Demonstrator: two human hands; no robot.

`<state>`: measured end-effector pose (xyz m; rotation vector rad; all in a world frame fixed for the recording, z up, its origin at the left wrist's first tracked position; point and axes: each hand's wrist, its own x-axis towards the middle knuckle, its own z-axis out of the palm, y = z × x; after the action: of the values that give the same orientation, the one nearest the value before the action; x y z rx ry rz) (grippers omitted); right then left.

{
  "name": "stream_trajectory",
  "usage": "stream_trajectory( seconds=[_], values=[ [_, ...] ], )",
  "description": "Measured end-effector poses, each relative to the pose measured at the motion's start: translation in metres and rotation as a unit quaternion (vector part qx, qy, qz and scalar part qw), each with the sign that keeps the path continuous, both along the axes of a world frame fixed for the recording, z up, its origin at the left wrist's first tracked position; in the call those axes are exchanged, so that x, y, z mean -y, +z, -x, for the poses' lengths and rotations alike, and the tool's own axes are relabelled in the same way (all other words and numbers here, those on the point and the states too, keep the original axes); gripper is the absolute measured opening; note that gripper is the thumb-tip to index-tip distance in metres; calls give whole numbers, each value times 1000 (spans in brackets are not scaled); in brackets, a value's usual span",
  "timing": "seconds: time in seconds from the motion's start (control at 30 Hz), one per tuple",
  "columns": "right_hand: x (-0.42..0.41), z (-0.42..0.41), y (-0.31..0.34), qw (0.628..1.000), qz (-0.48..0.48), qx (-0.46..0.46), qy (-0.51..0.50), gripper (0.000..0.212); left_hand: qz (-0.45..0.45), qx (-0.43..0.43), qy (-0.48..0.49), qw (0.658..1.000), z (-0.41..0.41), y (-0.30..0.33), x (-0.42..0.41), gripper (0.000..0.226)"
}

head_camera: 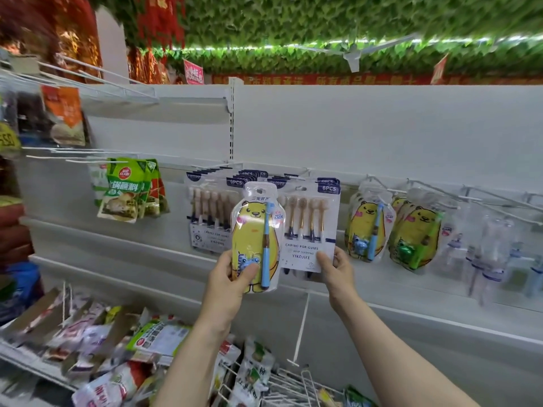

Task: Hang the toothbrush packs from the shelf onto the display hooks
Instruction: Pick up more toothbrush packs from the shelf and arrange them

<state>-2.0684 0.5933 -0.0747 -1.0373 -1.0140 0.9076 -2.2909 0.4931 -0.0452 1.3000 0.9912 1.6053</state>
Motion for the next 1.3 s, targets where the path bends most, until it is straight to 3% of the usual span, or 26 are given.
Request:
stream_trajectory(
  seconds=[0.27, 0.37, 0.43, 0.53, 0.67, 0.9, 1.3],
  values=[
    [-4, -6, -5, 998, 31, 51, -1, 39, 13, -1, -5, 1000, -14, -8, 7, 29],
    [14, -15, 5, 989, 39, 104, -96, 54, 17, 4, -10, 1000, -33, -12, 12, 30],
    [31, -24, 19, 983, 12, 128, -133, 50, 21, 8, -18, 1000, -49, -14, 15, 28],
    [58, -36, 49, 994, -36, 99, -37, 31, 28, 10, -35, 999, -80, -15, 17, 29],
    [90, -57, 82, 995, -65, 54, 50, 23, 37, 10, -66, 997, -126, -15, 24, 29],
    [109, -115, 91, 996, -69, 17, 49, 23, 49, -6, -89, 995, -189, -15, 35, 29],
    [92, -155, 108, 991, -83, 71, 83, 22, 33, 31, -30, 999, -235, -7, 31, 22]
  ],
)
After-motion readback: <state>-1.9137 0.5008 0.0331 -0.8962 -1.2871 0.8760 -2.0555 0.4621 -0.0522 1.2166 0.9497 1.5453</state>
